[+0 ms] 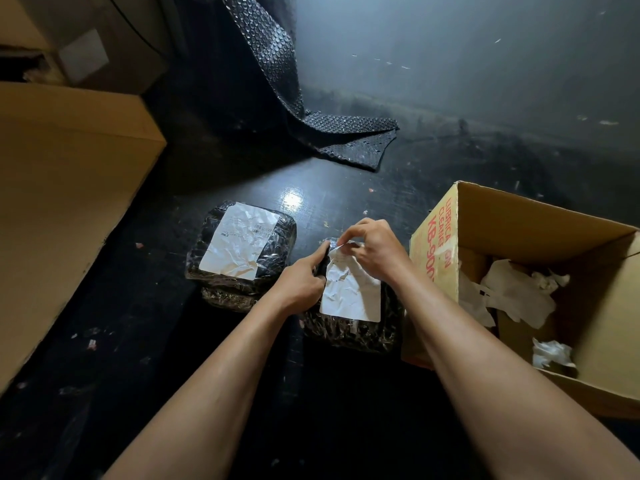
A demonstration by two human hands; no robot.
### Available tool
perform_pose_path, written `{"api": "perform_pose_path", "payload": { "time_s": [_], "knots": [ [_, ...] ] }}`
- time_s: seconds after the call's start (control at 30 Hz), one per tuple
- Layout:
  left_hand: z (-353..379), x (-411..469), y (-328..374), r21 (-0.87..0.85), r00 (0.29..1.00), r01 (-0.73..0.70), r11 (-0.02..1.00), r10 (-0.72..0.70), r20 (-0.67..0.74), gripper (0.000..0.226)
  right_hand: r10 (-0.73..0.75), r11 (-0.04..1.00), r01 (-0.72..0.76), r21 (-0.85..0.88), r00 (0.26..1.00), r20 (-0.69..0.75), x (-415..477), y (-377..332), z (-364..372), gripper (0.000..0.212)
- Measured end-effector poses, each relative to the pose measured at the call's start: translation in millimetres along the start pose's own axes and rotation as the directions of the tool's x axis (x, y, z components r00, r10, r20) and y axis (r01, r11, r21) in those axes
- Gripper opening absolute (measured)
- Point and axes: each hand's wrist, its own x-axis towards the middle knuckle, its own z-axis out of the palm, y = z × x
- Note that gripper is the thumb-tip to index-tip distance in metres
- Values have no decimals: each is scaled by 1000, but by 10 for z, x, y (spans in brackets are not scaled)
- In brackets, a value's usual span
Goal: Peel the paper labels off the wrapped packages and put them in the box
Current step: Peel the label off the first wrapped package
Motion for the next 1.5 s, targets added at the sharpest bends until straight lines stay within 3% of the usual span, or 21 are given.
{"api": "perform_pose_path", "payload": {
  "time_s": [0.4, 0.9, 1.03, 1.17, 1.5],
  "knots": [
    [13, -15, -38, -24, 998, 27, 999, -29, -55, 77, -85, 996, 84, -23, 993, -79, -95, -52, -49, 10],
    [5, -36, 21, -45, 998, 30, 999, -32, -46, 76, -44, 998, 48, 41, 994, -95, -304, -65, -144, 9],
    [4, -75, 31, -47, 997, 52, 998, -54, -47, 84, -54, 998, 56, 20, 992, -118, -271, -89, -144, 8],
    [10, -92, 60, -34, 996, 43, 999, -45, -76, 75, -67, 998, 68, 5, 991, -119, -299, -101, -200, 10],
    [42, -134, 53, -60, 995, 28, 998, -33, -96, 78, -65, 998, 63, -18, 992, -112, -428, -87, -254, 13]
  ]
}}
